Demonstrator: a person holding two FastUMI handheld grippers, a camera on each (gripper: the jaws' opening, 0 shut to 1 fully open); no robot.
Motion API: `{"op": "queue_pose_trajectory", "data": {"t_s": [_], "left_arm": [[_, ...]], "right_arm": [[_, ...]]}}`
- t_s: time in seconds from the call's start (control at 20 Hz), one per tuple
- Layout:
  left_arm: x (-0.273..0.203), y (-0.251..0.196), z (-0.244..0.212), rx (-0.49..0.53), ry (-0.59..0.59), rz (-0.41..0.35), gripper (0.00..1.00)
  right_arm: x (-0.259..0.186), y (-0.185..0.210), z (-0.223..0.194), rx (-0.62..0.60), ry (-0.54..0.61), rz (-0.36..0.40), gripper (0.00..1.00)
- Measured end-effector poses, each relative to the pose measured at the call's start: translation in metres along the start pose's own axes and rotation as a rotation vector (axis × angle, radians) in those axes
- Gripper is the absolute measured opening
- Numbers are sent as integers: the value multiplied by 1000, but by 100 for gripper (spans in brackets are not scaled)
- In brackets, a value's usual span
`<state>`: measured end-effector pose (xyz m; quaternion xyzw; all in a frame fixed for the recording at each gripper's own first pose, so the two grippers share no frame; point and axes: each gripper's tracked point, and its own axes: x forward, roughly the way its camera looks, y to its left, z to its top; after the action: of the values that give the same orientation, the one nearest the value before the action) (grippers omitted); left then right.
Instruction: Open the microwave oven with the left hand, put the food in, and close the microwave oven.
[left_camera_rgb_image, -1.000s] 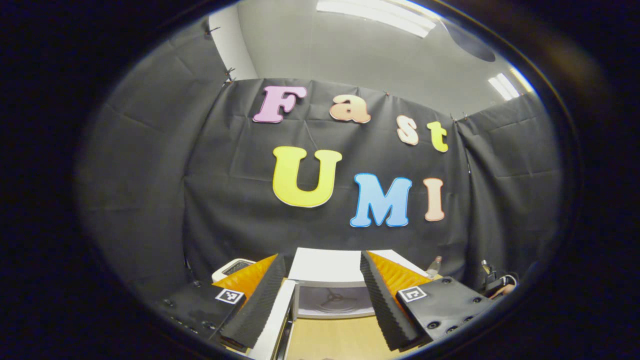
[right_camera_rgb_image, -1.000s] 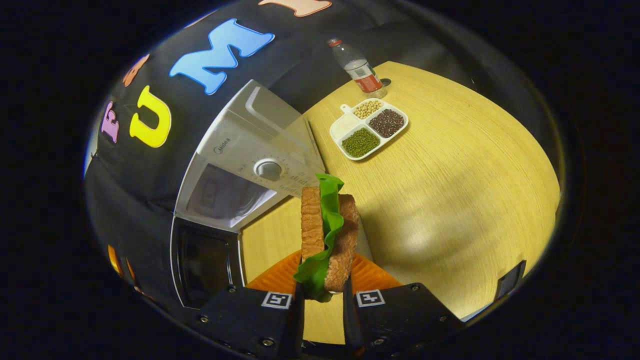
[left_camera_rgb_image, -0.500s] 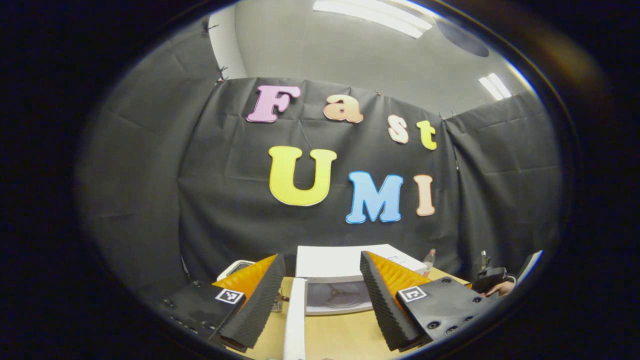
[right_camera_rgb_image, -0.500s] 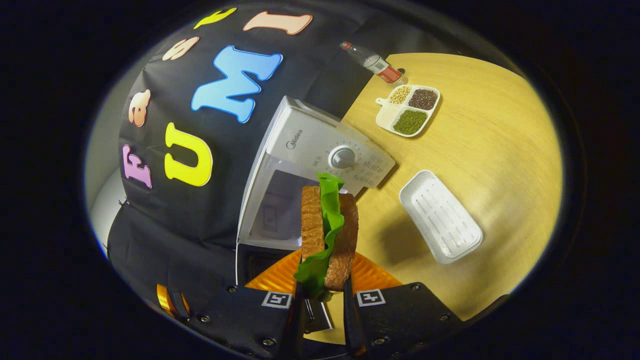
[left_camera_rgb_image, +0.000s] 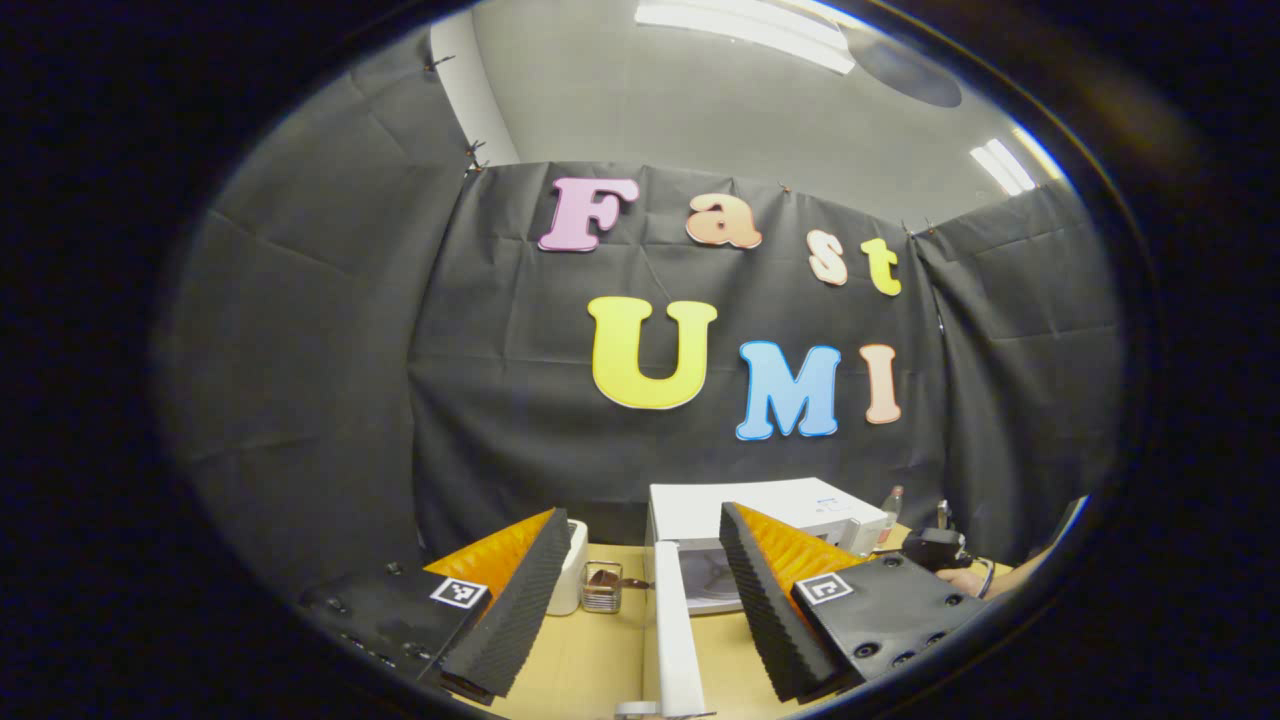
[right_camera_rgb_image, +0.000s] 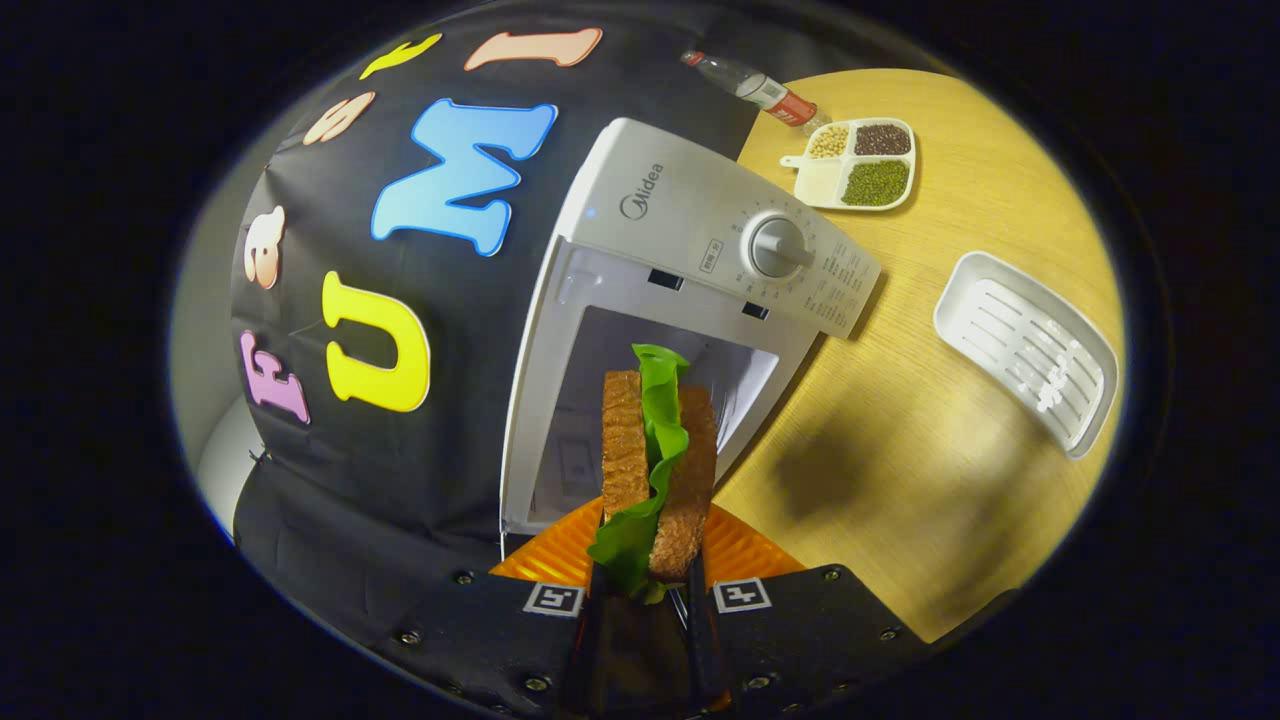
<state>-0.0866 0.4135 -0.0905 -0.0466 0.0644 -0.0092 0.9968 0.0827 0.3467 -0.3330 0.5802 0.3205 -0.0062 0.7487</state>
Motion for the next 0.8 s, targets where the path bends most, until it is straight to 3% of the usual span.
{"op": "queue_pose_trajectory", "data": {"t_s": [0.4, 0.8], "left_arm": [[-25, 67, -20, 20, 59, 142, 96], [-29, 113, -39, 6, 134, 242, 96]], "right_arm": [[110, 3, -13, 169, -158, -7, 33], [187, -5, -2, 206, -269, -18, 33]]}}
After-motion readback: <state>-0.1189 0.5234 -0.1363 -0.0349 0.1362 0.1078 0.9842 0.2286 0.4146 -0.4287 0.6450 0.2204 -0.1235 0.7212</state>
